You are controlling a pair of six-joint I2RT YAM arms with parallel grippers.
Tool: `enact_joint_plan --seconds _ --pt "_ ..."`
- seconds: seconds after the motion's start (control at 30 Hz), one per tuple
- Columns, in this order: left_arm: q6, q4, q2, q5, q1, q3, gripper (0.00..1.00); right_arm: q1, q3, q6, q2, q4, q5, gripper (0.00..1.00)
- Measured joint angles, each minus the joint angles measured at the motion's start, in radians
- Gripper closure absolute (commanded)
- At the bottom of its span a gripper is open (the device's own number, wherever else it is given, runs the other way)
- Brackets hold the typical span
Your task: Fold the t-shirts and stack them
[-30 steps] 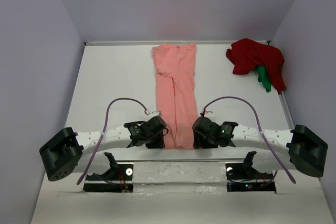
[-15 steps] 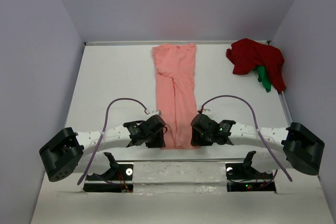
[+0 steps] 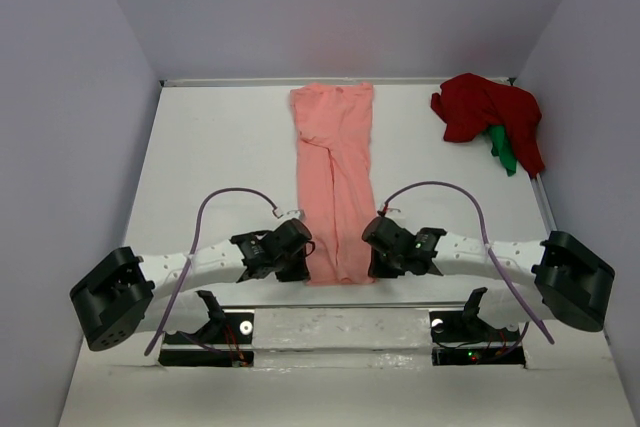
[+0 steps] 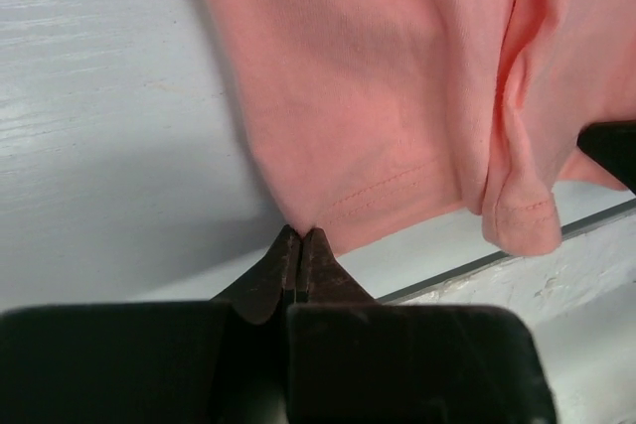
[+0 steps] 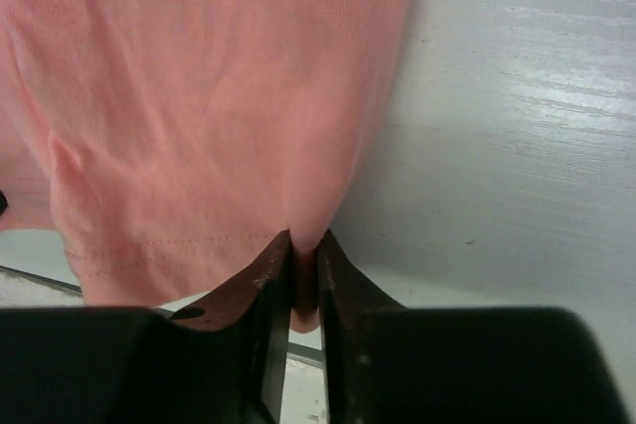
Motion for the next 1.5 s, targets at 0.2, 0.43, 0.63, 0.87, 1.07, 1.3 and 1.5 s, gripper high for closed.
enact_joint_plan --seconds 0.2,0.43,0.63,0.87,1.07,1.3,1.5 --pt "-0.009 -0.013 -0.04 -0.003 0.0 -0.005 1.0 0.0 0.0 0.034 -0.005 -0.017 0.012 1.0" --pt "-0.017 -0.038 -0.089 -0.011 0.0 -0.005 1.0 0.0 0.0 0.063 -0.057 -0.066 0.045 1.0" --pt "-0.031 -0.055 -0.119 -0.014 0.0 -0.005 1.0 0.001 0.0 0.077 -0.093 -0.085 0.049 1.0" --pt "-0.047 -0.076 -0.158 -0.018 0.0 -0.007 1.0 0.001 -0.002 0.101 -0.117 -0.101 0.048 1.0" --pt "-0.071 -0.115 -0.219 -0.025 0.0 -0.011 1.0 0.006 -0.003 0.118 -0.139 -0.113 0.048 1.0" --pt "-0.09 -0.134 -0.248 -0.03 0.0 -0.011 1.0 0.009 -0.003 0.13 -0.166 -0.14 0.051 1.0" --pt "-0.1 -0.14 -0.248 -0.029 0.0 -0.011 1.0 0.018 -0.002 0.13 -0.169 -0.153 0.051 1.0"
